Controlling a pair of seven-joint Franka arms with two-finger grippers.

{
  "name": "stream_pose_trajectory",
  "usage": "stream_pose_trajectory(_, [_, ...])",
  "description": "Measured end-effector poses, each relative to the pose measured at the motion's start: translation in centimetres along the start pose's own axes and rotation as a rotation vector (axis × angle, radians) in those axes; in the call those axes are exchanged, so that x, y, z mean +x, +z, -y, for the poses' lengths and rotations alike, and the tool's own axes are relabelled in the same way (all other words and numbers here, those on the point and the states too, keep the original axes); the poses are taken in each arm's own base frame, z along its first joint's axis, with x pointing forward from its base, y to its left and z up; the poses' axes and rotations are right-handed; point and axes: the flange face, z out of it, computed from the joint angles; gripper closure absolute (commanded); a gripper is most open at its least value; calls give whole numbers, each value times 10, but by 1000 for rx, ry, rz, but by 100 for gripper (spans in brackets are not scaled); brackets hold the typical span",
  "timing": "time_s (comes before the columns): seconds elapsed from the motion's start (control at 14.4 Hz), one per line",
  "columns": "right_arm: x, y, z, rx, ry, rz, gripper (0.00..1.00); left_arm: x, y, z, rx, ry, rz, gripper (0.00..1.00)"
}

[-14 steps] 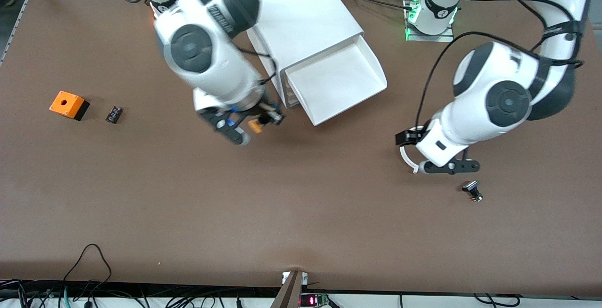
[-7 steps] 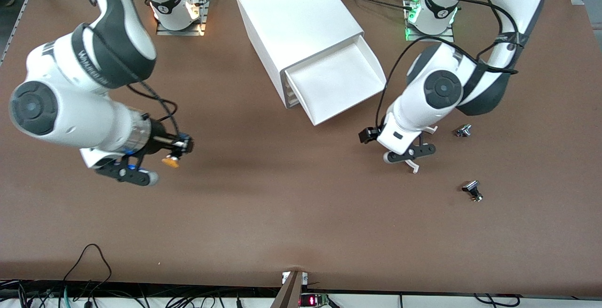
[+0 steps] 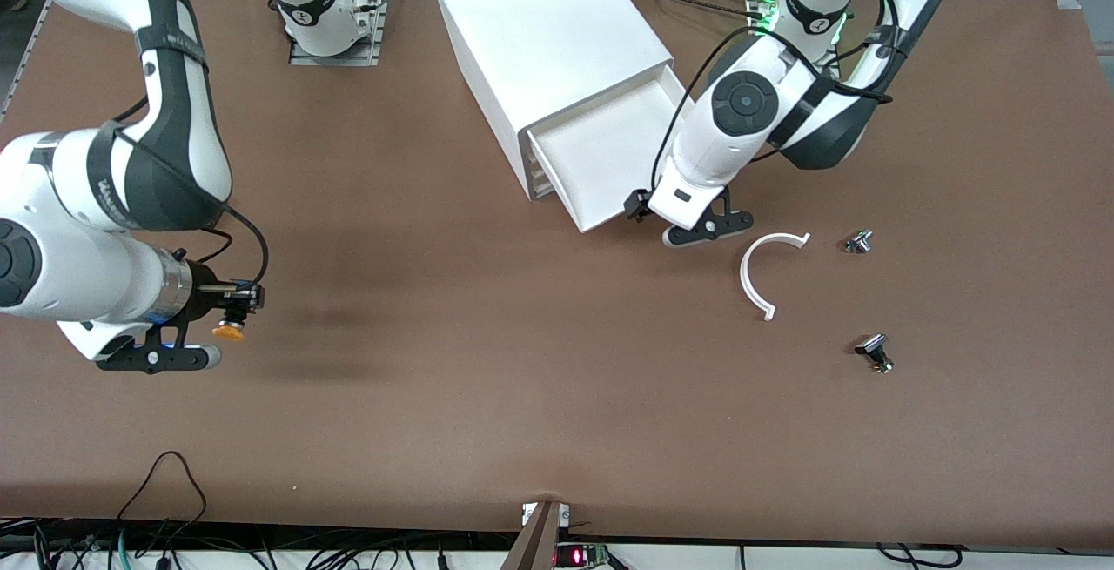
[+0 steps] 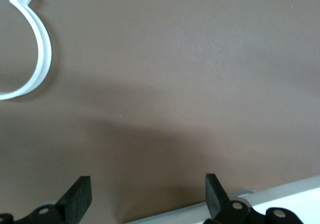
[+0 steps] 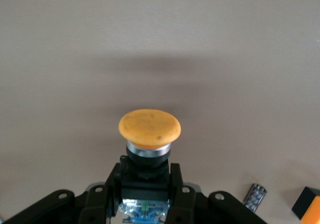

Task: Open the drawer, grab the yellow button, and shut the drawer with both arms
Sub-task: 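Push the drawer shut with the left gripper while the right gripper holds the button, then lower the orange button onto the table with the right gripper and release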

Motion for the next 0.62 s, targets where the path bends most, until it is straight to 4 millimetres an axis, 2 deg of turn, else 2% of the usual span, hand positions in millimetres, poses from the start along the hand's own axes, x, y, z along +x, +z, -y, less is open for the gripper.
stream_pose_trajectory(0.35, [5, 93, -23, -14, 21, -4, 100, -31, 7, -15, -17, -4, 55, 0])
stream_pose_trajectory(0.62, [-6, 166, -54, -17, 49, -14, 100, -60, 15, -26, -18, 22, 97, 0])
